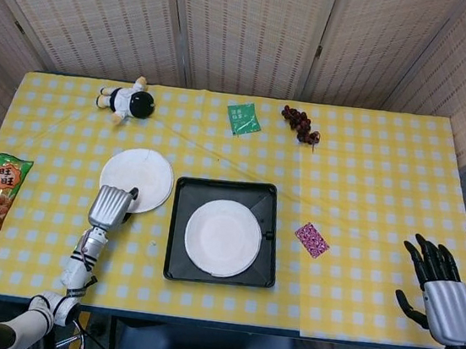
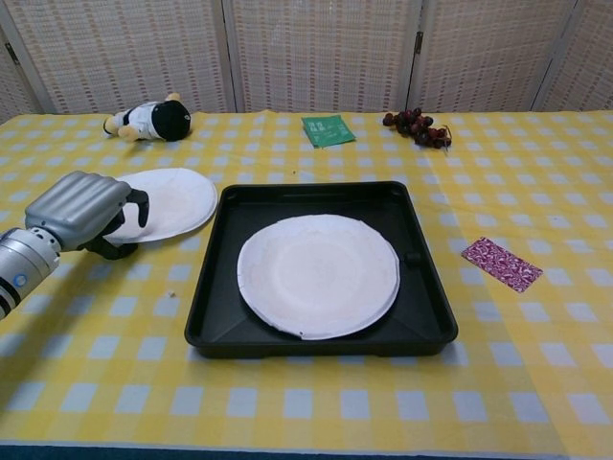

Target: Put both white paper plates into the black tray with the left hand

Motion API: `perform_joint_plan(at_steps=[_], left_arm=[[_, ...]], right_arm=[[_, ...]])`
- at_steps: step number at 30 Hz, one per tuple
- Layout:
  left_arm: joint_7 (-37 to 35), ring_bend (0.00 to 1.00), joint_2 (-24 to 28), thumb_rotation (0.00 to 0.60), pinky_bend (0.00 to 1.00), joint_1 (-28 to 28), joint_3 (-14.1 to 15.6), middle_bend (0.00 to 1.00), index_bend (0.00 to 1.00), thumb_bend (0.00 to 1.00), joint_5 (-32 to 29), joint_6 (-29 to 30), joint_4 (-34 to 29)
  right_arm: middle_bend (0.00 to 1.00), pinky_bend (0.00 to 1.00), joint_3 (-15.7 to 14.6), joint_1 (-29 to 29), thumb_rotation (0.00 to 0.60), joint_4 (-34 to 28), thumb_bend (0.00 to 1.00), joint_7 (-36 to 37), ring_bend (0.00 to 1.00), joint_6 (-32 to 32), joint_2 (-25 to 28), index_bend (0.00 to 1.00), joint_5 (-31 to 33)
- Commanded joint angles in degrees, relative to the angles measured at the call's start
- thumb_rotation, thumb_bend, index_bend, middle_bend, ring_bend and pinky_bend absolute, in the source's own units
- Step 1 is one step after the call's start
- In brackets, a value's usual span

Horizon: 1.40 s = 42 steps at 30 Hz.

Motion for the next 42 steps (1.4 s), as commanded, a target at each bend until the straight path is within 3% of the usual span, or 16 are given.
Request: perform_joint_plan(at_steps=[1,13,24,30,34,42], left_arm=[[-2.8,1.00,-1.2,0.600,1.00,-0.4,-0.7,1.00,0.57,0.38,-0.4,0.1,1.6],[-6.9,1.00,-3.3,0.600,1.00,-0.8,0.3,1.00,0.62,0.46,0.9,2.3,6.8],[-7.4,1.00,-1.3,0.600,1.00,0.4,1.5,1.00,0.63,0.49,3.3,10.6,2.9],[-4.4,1.00,2.8,0.600,1.00,2.1,1.9,1.00,0.63,0.49,4.9,17.2,-6.8],[0.3,1.00,6.9,0.600,1.00,3.2,2.5,1.00,0.63,0.49,6.6,20.5,-17.2],[11.2,1.00,12.7,0.600,1.00,4.5,5.1,1.00,0.63,0.50,10.8,22.6,-36.3]], right_arm=[[0.00,0.00,0.0,0.1,0.600,0.0,0.37,0.0,0.00,-0.2,0.0,0.00,0.1],[0.00,0.00,-0.2,0.5,0.600,-0.2,0.37,0.0,0.00,-1.4,0.3,0.00,0.4],[0.00,0.00,-0.7,0.3,0.600,-0.4,0.37,0.3,0.00,-0.9,0.5,0.00,-0.7],[0.00,0.00,-1.0,0.4,0.600,-0.4,0.37,0.1,0.00,-0.9,0.4,0.00,-1.3],[0.00,0.00,-1.3,0.3,0.600,-0.6,0.37,0.0,0.00,-0.5,0.3,0.00,-2.0],[0.00,0.00,-2.0,-0.2,0.600,-0.8,0.37,0.7,0.00,1.0,0.7,0.00,-3.9]])
